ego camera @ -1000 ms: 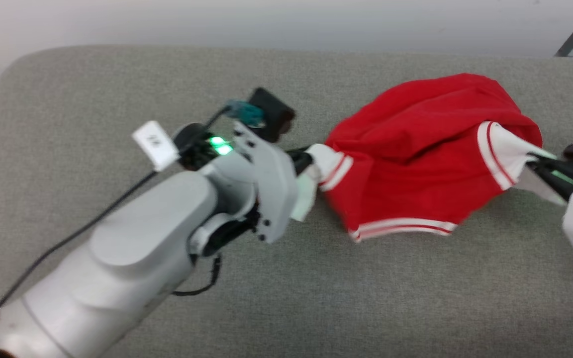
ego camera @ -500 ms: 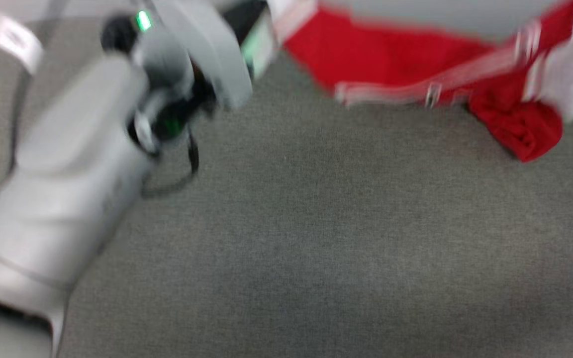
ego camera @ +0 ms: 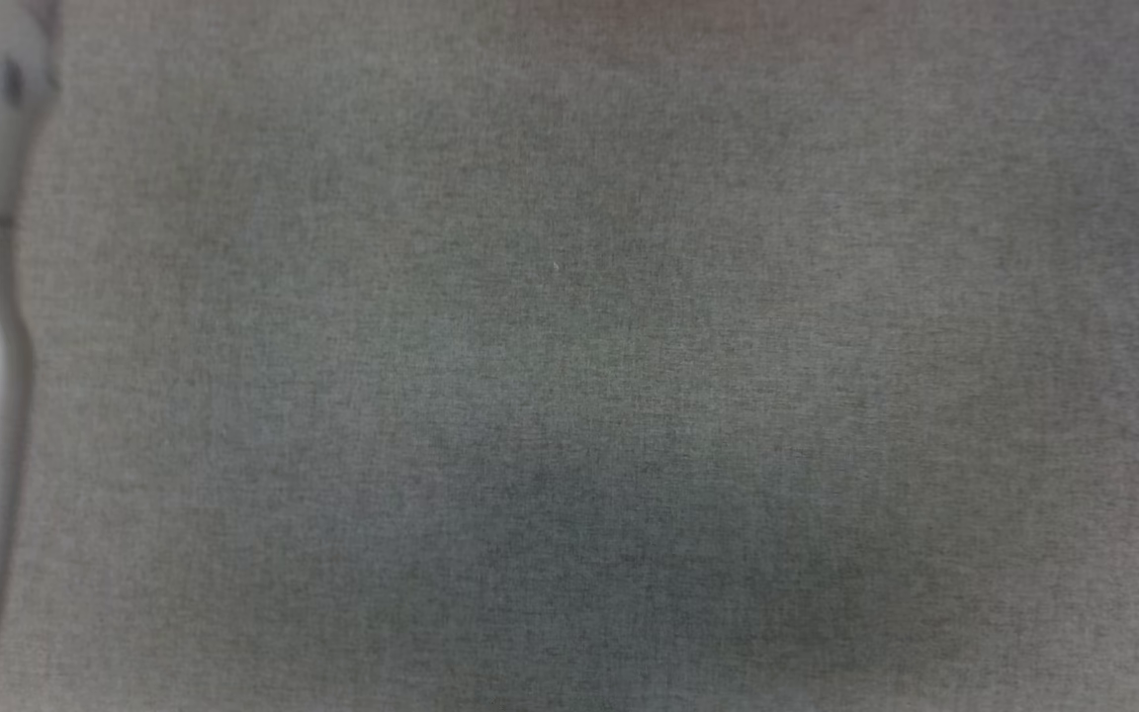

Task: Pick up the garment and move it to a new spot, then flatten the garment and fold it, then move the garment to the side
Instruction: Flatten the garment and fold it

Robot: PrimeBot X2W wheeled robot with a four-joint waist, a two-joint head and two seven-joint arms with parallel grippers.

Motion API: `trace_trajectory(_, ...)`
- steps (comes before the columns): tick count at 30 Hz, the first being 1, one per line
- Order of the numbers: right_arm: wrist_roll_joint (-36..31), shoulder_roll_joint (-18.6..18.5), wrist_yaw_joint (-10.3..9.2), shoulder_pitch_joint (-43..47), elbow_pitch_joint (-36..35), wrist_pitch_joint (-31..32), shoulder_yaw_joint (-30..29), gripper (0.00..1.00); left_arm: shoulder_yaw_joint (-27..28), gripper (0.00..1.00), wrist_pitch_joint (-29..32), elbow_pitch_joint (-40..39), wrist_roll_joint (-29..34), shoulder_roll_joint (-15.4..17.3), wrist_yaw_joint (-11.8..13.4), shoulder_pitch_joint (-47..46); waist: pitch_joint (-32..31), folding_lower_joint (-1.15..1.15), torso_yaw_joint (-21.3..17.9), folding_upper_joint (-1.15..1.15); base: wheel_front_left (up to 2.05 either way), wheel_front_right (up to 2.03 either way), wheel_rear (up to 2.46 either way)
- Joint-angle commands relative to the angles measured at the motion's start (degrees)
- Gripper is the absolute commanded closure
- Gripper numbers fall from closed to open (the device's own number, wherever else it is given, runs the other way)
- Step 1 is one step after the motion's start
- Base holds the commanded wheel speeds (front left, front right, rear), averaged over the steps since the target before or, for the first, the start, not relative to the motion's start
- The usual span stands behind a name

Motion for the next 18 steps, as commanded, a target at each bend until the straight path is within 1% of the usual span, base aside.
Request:
trace_trajectory(1,-0.3,0.1,-0.1,-1.3,1.1,-0.7,-0.5,1.0,0.6,1.0,-1.2,1.1,0.3,0.8,-0.3,-1.5,1.1,0.0,0.3,0.0,0.0,0.0,0.0)
trace_trajectory(3,-0.9,0.9,-0.11,-3.6,3.2,-1.5,-0.6,1.0,1.2,1.0,-2.7,3.3,-0.2,0.1,-1.1,-3.5,1.2,0.0,0.5,0.0,0.0,0.0,0.0)
trace_trajectory(5,-0.9,1.6,-0.11,-4.1,3.6,-1.5,0.3,1.0,1.4,1.0,-3.3,5.2,-0.5,-0.2,-1.9,-4.4,0.9,0.0,0.7,0.0,0.0,0.0,0.0)
trace_trajectory(7,0.5,2.1,-0.11,-2.5,2.4,-0.2,1.5,1.0,0.5,1.0,-2.5,6.2,-0.6,-0.6,-2.5,-3.5,0.6,0.0,0.8,0.0,0.0,0.0,0.0)
trace_trajectory(9,1.9,1.6,-0.1,0.1,0.3,1.7,3.6,1.0,-0.7,1.0,0.0,6.6,-1.3,-0.9,-2.9,-1.3,0.5,0.0,0.6,0.0,0.0,0.0,0.0)
trace_trajectory(10,2.2,1.1,-0.09,1.5,-1.3,2.4,5.1,1.0,-1.3,1.0,1.5,4.7,-2.2,-1.1,-2.9,-0.2,0.4,0.0,0.4,0.0,0.0,0.0,0.0)
trace_trajectory(11,3.2,0.3,-0.09,2.9,-2.9,2.9,6.1,1.0,-2.0,1.0,2.5,3.2,-2.4,-0.5,-2.9,1.0,0.4,0.0,0.4,0.0,0.0,0.0,0.0)
trace_trajectory(13,4.6,-1.6,-0.09,6.1,-6.3,3.9,8.1,1.0,-2.4,1.0,4.5,-0.6,-5.0,0.3,-2.9,4.8,0.1,0.0,0.5,0.0,0.0,0.0,0.0)
trace_trajectory(18,9.2,-7.2,-0.08,17.0,-16.3,6.3,13.2,1.0,-5.5,1.0,7.1,-9.0,-8.1,3.5,-2.9,16.4,-1.7,0.0,1.1,0.0,0.0,0.0,0.0)
